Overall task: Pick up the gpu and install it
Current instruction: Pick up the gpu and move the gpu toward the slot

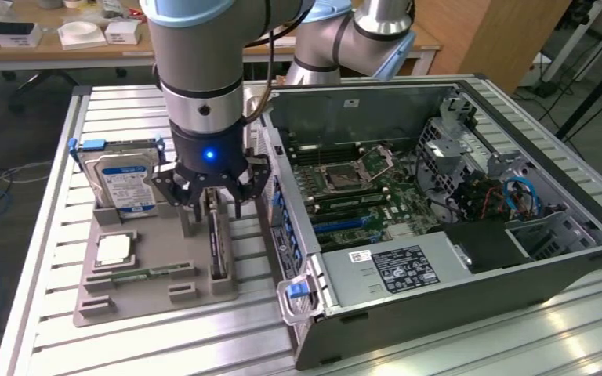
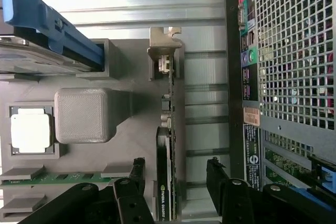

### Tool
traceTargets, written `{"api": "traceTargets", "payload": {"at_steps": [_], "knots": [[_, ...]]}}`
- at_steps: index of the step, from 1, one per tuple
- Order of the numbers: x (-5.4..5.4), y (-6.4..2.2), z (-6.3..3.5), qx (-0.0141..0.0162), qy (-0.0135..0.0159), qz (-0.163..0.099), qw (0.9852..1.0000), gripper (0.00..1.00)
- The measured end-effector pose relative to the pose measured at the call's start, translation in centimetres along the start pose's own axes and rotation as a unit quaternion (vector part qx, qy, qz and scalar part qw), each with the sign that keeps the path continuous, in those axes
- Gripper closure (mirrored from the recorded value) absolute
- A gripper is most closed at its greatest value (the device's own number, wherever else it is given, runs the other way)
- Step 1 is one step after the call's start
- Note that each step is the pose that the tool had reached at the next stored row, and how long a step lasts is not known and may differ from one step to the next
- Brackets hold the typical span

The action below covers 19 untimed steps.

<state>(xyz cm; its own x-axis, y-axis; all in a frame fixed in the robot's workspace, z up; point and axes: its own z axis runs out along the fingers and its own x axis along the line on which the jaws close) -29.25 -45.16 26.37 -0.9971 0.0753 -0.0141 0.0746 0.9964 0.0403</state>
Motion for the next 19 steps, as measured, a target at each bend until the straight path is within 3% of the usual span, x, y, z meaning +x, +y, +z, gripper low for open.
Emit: {"api": "traceTargets", "payload": {"at_steps": [19], "knots": [[0.6,-0.20,2.69,0.0003,-0.0001,0.000,1.0000,0.41]]}}
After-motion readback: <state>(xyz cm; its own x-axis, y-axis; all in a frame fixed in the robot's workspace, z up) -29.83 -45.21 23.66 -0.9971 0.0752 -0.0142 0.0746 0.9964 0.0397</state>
